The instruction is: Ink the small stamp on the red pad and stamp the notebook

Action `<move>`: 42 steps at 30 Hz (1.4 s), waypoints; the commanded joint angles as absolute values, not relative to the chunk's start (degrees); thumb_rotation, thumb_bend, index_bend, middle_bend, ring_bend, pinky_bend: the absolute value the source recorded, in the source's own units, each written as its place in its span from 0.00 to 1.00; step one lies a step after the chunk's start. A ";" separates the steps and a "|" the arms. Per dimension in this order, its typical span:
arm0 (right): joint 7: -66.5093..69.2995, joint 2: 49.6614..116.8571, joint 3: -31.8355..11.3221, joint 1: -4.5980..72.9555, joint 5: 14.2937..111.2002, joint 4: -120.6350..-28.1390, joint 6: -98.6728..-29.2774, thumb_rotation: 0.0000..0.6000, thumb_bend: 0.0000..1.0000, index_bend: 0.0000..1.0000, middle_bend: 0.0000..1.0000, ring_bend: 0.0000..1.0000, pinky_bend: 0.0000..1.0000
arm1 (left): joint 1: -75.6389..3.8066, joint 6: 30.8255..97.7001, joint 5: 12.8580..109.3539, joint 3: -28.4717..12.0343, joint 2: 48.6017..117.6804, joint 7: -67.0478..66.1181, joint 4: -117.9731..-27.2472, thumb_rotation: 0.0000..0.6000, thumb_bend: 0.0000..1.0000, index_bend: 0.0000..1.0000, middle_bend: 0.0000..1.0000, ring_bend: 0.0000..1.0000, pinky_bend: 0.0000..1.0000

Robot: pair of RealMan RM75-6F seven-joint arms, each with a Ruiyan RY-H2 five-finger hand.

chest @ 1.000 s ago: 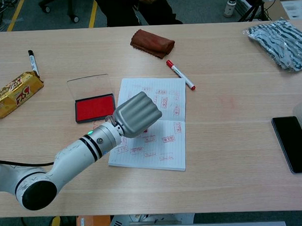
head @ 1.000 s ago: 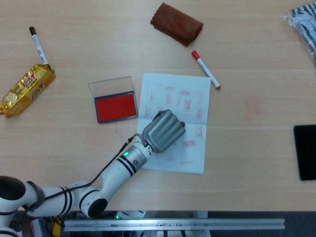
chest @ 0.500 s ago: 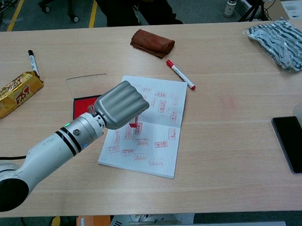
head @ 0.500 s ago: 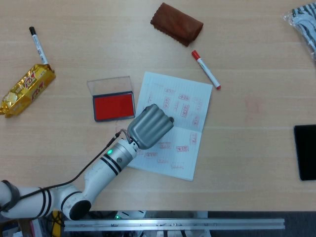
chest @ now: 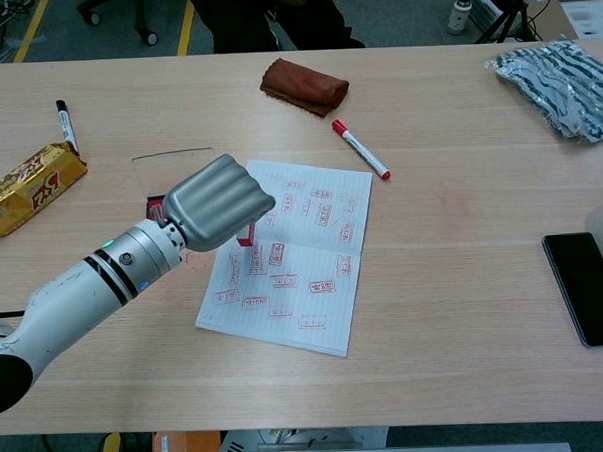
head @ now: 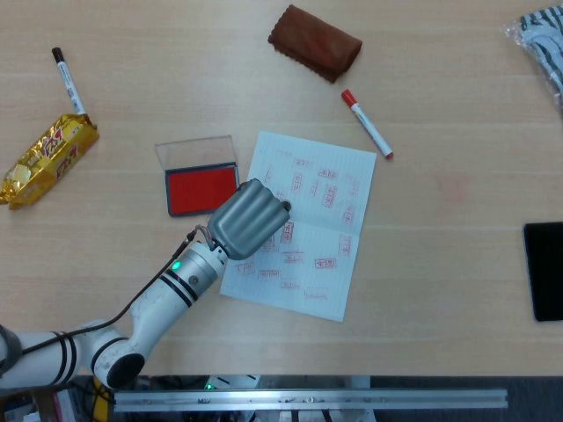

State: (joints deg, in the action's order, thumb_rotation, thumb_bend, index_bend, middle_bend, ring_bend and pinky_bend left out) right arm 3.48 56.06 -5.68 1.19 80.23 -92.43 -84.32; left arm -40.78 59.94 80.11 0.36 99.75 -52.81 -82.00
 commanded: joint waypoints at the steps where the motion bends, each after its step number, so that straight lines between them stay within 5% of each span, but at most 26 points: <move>1: 3.19 56.05 -5.67 1.22 80.23 -92.66 -84.31 1.00 0.16 0.33 0.40 0.36 0.46 | -40.36 59.77 80.81 1.18 99.87 -51.68 -80.44 1.00 0.29 0.58 1.00 1.00 1.00; 42: 1.24 55.57 -5.54 0.49 79.52 -94.44 -85.10 1.00 0.16 0.33 0.40 0.36 0.46 | -39.01 56.57 83.60 2.55 103.99 -46.12 -71.02 1.00 0.29 0.58 1.00 1.00 1.00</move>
State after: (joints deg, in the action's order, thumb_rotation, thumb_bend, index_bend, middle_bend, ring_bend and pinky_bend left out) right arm 1.24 55.57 -5.54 0.49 79.52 -94.44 -85.10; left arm -39.03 56.55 83.58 2.53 103.98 -46.13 -71.00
